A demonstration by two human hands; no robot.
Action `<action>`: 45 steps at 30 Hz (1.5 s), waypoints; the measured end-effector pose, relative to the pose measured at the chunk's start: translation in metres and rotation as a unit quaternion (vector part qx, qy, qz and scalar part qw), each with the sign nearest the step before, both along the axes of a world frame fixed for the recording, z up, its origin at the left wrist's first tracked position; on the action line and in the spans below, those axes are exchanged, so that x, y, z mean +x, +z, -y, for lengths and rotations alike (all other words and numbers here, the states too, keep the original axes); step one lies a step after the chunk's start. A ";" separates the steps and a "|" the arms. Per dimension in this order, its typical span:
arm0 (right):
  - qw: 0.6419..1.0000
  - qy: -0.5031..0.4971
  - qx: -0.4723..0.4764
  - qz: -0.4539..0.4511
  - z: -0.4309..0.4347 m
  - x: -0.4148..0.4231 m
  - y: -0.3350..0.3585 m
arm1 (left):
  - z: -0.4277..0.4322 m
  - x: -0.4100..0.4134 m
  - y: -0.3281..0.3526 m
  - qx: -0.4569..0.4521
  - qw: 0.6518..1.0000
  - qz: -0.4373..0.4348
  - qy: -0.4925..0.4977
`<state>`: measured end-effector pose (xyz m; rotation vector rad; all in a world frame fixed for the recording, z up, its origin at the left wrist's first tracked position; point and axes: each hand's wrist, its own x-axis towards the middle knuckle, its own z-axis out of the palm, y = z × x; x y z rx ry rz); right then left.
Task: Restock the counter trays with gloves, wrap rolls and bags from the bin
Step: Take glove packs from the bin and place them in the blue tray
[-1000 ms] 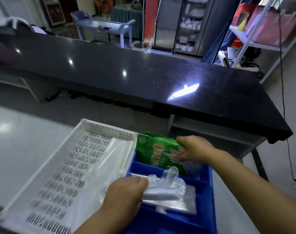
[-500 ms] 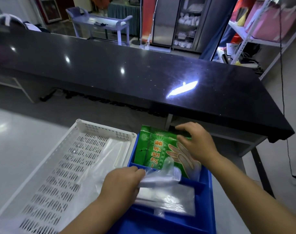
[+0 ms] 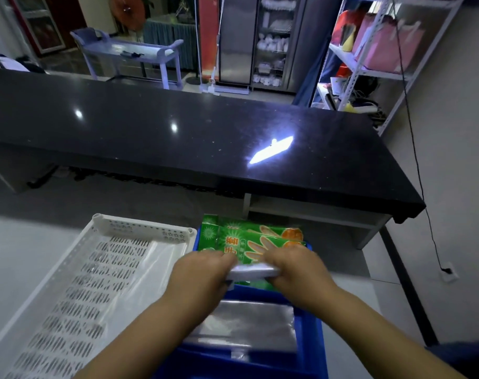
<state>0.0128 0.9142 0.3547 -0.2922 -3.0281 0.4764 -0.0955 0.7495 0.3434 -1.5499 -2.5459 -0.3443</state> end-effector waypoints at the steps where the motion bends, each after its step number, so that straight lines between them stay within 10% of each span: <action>1: 0.999 -0.032 -0.026 0.025 -0.007 0.001 0.002 | 0.000 -0.007 0.003 -0.001 1.000 0.023 0.016; 13: 0.898 -0.177 -0.345 0.207 -0.048 -0.020 -0.007 | -0.014 -0.065 0.004 -0.078 0.982 0.163 0.057; 19: 0.782 -0.200 -0.551 0.213 -0.051 -0.022 -0.024 | -0.009 -0.064 -0.018 0.003 0.943 0.330 0.038; 29: 0.958 -0.210 -0.158 0.113 -0.035 -0.024 -0.052 | -0.015 -0.053 -0.048 0.020 0.985 0.160 0.060; 36: 0.972 -0.177 -0.102 0.117 -0.032 -0.018 -0.066 | -0.015 -0.041 -0.052 0.044 0.994 0.071 -0.067; 45: 0.995 -0.069 0.033 0.067 -0.036 -0.005 -0.048 | -0.021 -0.033 -0.062 0.000 0.986 0.162 -0.032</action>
